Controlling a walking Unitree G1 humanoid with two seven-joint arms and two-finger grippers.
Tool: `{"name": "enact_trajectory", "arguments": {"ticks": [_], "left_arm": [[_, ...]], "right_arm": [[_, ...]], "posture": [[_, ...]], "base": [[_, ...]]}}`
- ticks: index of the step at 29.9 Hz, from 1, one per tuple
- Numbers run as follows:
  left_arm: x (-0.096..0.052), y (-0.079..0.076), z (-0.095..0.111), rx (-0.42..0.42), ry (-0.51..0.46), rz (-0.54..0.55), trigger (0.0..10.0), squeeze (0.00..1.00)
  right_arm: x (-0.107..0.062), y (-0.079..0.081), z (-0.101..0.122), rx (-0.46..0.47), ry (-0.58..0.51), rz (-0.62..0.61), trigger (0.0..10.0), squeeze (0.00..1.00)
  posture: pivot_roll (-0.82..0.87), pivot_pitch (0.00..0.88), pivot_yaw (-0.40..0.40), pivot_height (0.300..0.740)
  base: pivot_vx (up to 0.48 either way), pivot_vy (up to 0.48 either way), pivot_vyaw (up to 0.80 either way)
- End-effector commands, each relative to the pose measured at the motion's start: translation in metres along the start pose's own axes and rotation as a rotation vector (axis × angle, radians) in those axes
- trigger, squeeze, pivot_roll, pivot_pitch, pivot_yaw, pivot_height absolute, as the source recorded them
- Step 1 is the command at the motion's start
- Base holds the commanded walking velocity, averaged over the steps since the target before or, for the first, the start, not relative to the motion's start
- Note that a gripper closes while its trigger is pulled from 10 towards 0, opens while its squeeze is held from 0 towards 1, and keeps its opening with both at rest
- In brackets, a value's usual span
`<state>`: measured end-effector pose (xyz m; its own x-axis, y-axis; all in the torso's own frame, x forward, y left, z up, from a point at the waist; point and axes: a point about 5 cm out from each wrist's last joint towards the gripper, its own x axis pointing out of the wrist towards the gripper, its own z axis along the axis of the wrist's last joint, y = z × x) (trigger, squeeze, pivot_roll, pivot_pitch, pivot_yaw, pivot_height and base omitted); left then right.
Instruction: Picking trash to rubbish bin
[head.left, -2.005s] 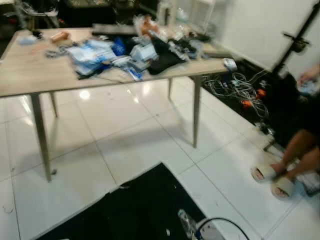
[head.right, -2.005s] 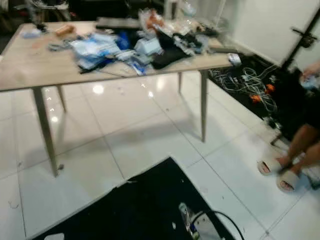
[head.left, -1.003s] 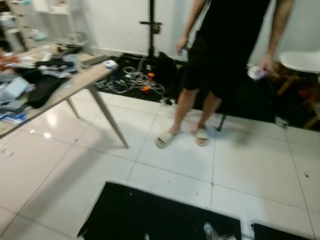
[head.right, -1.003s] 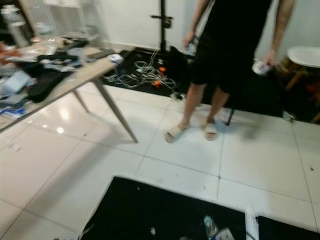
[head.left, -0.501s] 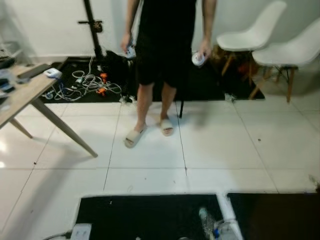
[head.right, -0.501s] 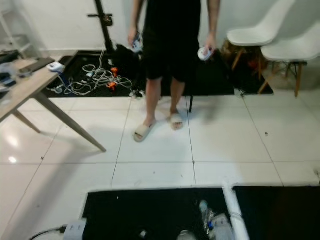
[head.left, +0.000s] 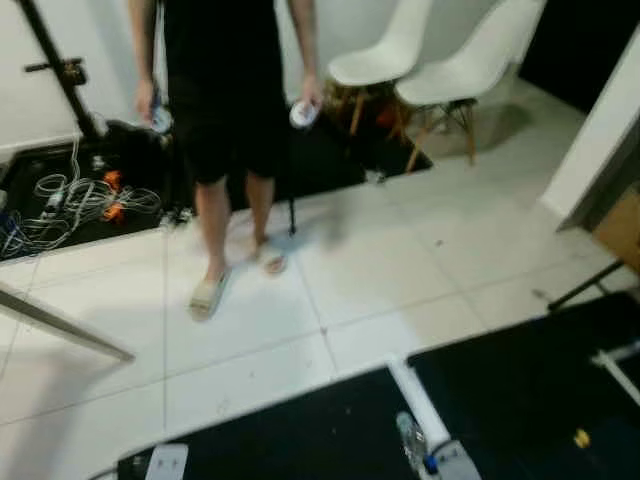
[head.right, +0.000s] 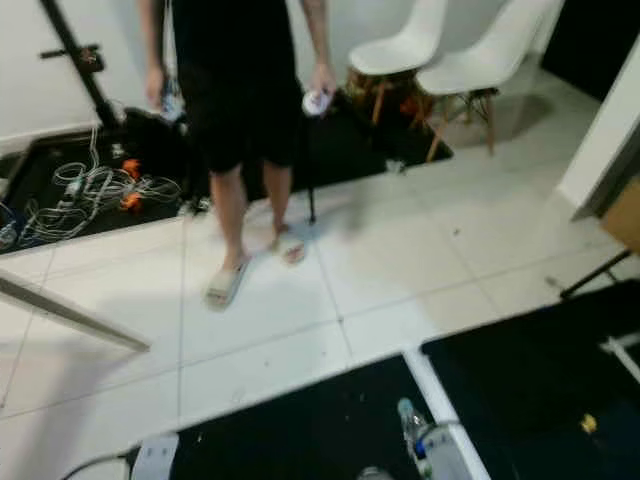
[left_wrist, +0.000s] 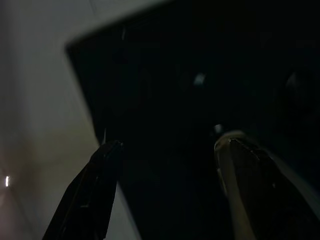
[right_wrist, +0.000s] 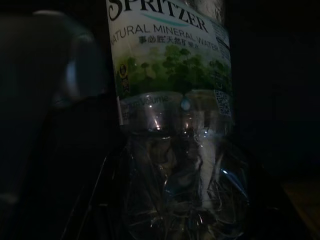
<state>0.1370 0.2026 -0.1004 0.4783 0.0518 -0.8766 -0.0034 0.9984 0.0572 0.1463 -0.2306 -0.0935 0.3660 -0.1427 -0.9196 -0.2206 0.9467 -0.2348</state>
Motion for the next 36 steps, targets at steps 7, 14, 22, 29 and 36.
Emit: {"name": "enact_trajectory", "arguments": {"ticks": [7,14,22,29,36], "left_arm": [[-0.002,0.001,-0.012,0.045,0.041,-0.004,10.0,0.00],[-0.002,-0.004,-0.013,0.074,0.046,-0.016,10.0,0.00],[-0.002,-0.014,-0.016,0.109,0.054,-0.040,10.0,0.00],[-0.002,-0.010,-0.016,0.108,0.052,-0.032,10.0,0.00],[-0.002,-0.008,-0.016,0.106,0.051,-0.026,10.0,0.00]], "right_arm": [[0.001,0.011,0.010,0.030,-0.040,0.031,10.0,0.00],[0.001,0.011,0.020,0.101,-0.082,0.038,10.0,0.00],[0.000,0.017,0.038,0.169,-0.133,0.059,10.0,0.00],[0.000,0.020,0.046,0.177,-0.163,0.070,10.0,0.00],[-0.003,0.021,0.070,0.224,-0.253,0.090,10.0,0.00]], "posture": [[-0.05,0.013,0.071,0.740],[-0.04,0.012,0.068,0.740],[-0.01,0.009,0.074,0.740],[0.00,0.007,0.075,0.740],[0.00,0.016,0.074,0.740]], "base": [[0.000,0.000,-0.79],[0.000,0.000,-0.79],[0.000,0.000,-0.79],[0.000,0.000,-0.79],[0.000,0.000,-0.79]]}}
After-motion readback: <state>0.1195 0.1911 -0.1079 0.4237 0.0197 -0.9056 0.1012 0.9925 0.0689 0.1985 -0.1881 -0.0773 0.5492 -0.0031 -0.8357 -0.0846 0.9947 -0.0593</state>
